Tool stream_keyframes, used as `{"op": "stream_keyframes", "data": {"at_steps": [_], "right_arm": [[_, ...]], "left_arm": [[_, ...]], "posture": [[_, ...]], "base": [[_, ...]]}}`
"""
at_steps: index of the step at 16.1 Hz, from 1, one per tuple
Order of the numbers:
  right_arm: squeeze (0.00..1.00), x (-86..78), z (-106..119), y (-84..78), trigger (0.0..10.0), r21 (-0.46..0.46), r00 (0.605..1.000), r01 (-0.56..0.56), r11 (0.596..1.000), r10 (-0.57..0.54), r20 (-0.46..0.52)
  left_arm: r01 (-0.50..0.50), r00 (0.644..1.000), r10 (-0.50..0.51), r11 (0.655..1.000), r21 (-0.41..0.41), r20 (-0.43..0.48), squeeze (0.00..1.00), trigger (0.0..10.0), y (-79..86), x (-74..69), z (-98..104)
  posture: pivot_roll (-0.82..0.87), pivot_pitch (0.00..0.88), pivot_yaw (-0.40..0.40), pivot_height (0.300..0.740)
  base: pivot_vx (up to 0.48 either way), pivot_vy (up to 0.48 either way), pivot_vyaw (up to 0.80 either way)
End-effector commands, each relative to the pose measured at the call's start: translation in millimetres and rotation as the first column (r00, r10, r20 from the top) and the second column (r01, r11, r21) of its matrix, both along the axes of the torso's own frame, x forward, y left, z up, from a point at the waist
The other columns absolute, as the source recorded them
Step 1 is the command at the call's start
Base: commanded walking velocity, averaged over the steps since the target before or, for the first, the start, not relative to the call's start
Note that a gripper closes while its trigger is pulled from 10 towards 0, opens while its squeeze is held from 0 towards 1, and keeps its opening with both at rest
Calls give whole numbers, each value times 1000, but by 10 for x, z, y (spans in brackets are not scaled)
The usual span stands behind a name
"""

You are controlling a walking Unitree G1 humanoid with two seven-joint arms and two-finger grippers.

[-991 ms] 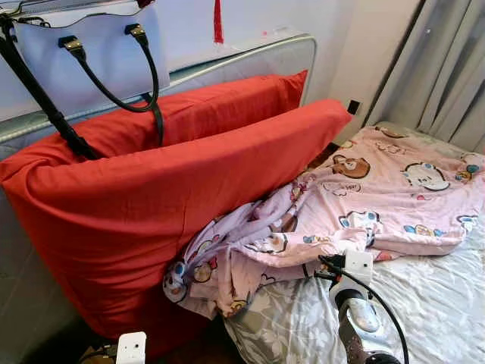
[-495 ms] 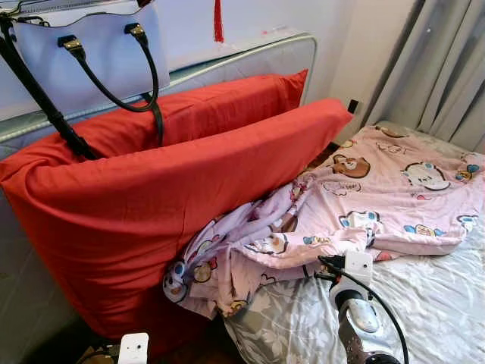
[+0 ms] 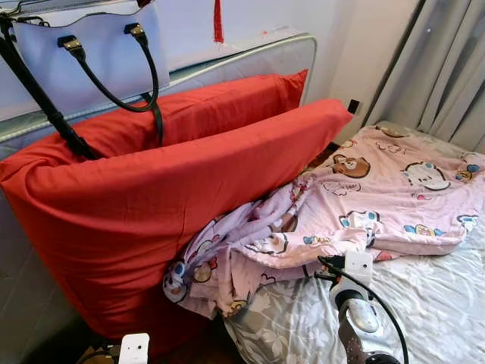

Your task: Clean up the room

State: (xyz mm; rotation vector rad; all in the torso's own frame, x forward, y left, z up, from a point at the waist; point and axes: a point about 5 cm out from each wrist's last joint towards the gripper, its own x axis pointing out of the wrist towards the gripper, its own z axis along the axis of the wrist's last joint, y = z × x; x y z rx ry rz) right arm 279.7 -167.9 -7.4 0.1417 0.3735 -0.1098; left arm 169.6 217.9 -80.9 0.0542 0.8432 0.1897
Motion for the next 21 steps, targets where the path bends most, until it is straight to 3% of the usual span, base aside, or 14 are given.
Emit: {"op": "stream_keyframes", "data": {"at_steps": [1, 4, 15, 21], "right_arm": [[0, -12, -5, -15, 10000, -12, 1000, 1, 1000, -1, 3], [0, -17, -9, -20, 10000, -14, 1000, 4, 1000, -4, 0], [0, -17, -2, -36, 10000, -14, 1000, 16, 1000, -15, 8], [0, 49, 103, -104, 10000, -23, 995, 67, 997, -65, 75]], "left_arm": [[0, 1000, 0, 1000, -6, -23, 0, 10000, -1, -55, -29], [-2, 1000, 2, 1000, -5, -27, 0, 10000, 9, -65, -32], [-10, 999, 10, 1000, -6, -31, 0, 10000, 14, -96, -43], [-7, 999, 7, 1000, -4, -35, 0, 10000, 15, -107, -48]], "posture": [[40, 0, -69, 740], [41, 0, -69, 740], [42, 0, -73, 740], [42, 0, -76, 740]], "base": [[0, 0, 0], [0, 0, 0], [-266, 0, 0], [-282, 0, 0]]}}
